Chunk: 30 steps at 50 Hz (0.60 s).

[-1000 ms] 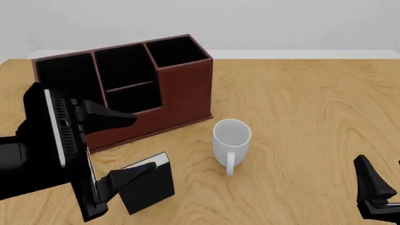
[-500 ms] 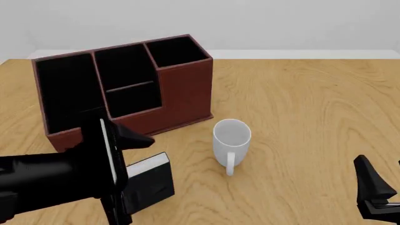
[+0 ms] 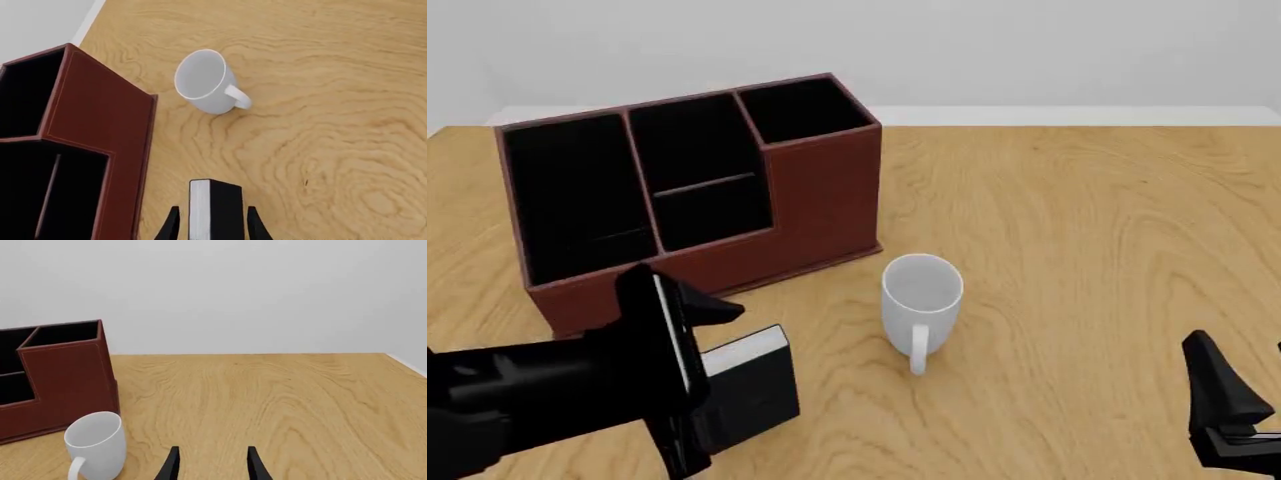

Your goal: Pick up the book and place it in the front compartment of the caddy.

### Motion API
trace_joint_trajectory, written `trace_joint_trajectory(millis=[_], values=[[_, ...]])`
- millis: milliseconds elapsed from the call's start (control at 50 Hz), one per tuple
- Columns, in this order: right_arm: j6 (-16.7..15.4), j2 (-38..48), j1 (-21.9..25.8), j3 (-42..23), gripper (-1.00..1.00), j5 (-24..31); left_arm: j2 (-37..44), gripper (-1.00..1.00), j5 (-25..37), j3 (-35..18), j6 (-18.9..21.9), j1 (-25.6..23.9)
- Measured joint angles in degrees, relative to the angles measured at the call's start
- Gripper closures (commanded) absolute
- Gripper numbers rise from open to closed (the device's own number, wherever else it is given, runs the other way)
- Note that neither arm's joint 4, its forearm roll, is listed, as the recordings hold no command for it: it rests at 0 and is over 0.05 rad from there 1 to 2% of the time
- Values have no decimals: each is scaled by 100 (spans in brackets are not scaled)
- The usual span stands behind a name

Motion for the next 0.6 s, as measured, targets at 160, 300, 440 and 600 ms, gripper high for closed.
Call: trace_joint_trajectory(millis=[160,300,440,600], values=[[0,0,0,0,-100,0,28,-100,-131,127,47,122],[0,0,0,0,-100,0,78,-100,-272,238,84,262],[0,-1,0,0,-100,1,121,-100,-401,348,96,390],[0,-1,0,0,-100,1,191,-100,-573,476,52,485]])
